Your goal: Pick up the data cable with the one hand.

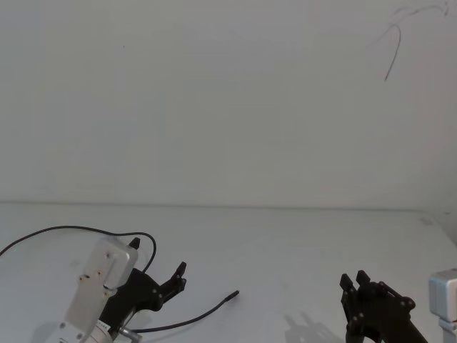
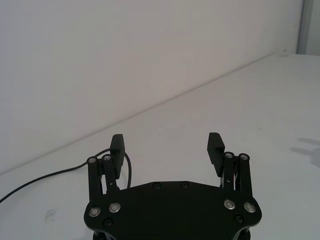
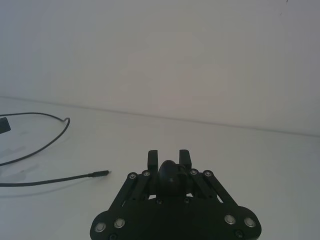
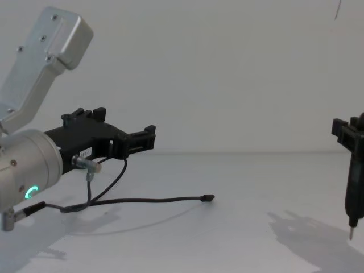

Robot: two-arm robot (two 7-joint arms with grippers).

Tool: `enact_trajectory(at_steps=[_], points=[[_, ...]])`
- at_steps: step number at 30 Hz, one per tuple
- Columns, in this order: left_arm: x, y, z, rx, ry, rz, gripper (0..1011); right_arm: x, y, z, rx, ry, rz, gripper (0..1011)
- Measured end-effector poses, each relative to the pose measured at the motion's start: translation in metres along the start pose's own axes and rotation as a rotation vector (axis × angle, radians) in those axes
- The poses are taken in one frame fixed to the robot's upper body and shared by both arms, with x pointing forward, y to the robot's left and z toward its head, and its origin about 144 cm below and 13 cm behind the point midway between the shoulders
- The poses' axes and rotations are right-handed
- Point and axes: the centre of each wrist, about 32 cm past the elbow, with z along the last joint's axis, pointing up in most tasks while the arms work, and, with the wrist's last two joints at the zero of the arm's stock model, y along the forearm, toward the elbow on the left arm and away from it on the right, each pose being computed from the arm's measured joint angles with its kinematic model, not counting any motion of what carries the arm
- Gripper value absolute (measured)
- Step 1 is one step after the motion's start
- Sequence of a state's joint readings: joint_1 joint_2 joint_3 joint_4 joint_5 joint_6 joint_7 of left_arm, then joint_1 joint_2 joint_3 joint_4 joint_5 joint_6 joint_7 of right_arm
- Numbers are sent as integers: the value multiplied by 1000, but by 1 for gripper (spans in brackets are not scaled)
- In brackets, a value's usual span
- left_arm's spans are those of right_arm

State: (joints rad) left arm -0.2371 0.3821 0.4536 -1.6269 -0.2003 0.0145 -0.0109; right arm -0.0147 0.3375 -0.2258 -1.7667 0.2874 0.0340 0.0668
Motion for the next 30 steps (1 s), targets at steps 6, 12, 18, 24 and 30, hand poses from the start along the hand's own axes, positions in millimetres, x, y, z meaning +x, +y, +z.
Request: enact_trajectory(at_steps=[6,12,18,24,30], points=[[0,0,0,0,0,0,1001,0,0,0,0,0,0,250],[0,0,0,0,0,-1,1001,0,0,0,0,0,0,250],[0,0,0,1,0,-1,1001,0,0,0,0,0,0,250],[1,-1,0,-1,1,-14,1001,0,0,0,0,0,0,250],[7,-3,1,-5,6,-61,1001,0,0,0,0,0,0,250]])
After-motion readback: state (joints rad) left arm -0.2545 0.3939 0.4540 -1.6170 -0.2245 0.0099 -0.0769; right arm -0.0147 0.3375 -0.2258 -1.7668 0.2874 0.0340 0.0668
